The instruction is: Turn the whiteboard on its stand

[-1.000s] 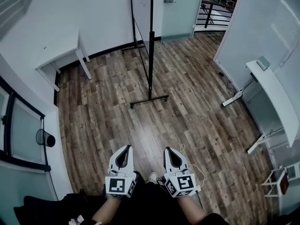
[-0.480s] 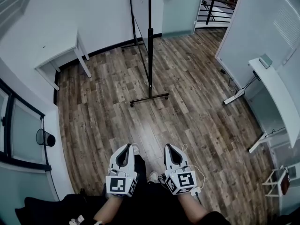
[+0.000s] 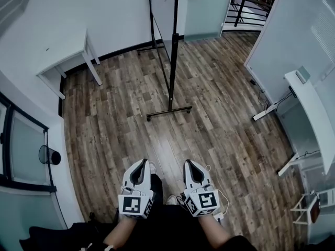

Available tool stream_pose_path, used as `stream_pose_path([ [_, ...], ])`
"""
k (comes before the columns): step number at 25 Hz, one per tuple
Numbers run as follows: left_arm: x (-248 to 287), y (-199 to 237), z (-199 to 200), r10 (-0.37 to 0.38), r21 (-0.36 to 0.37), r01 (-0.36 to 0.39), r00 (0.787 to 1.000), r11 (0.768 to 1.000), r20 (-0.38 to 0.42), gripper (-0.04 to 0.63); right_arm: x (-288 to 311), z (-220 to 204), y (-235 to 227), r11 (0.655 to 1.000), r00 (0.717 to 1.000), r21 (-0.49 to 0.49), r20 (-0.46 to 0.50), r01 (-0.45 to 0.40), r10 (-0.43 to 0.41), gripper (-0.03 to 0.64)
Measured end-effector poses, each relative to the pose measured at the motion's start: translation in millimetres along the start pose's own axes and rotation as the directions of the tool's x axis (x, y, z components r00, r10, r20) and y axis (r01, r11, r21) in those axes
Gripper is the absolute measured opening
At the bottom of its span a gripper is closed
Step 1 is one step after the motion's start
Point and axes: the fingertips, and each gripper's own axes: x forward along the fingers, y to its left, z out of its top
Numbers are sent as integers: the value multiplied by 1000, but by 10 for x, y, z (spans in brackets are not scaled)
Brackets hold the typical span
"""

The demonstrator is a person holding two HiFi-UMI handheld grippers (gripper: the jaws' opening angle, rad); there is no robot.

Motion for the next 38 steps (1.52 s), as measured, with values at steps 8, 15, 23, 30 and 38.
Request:
stream_pose_path([
  [8,598,399,79,-1,-3,1,1000,1000,-8,12,685,129,-119,1000,1000,-13,-11,0,0,12],
  [15,1157,768,237,-28,-17,28,1000,999,-8,12,1294,269,-156,1000,1000,-17,-27,15,-16,12],
  [23,1847,1276,384,-74,-26,73,997,997,-17,12,2110,479,-173,999,999,-24,-18,46,-47,12],
  [30,2254,1729,497,-127,-24,127,992,992,-12,12,2695,523,-104,996,996,-11,-27,90,-91,12],
  [38,2453,2035,564,-126,-33,126,992,991,0,12,3056,500,-97,994,993,-17,-36,110,-111,12],
])
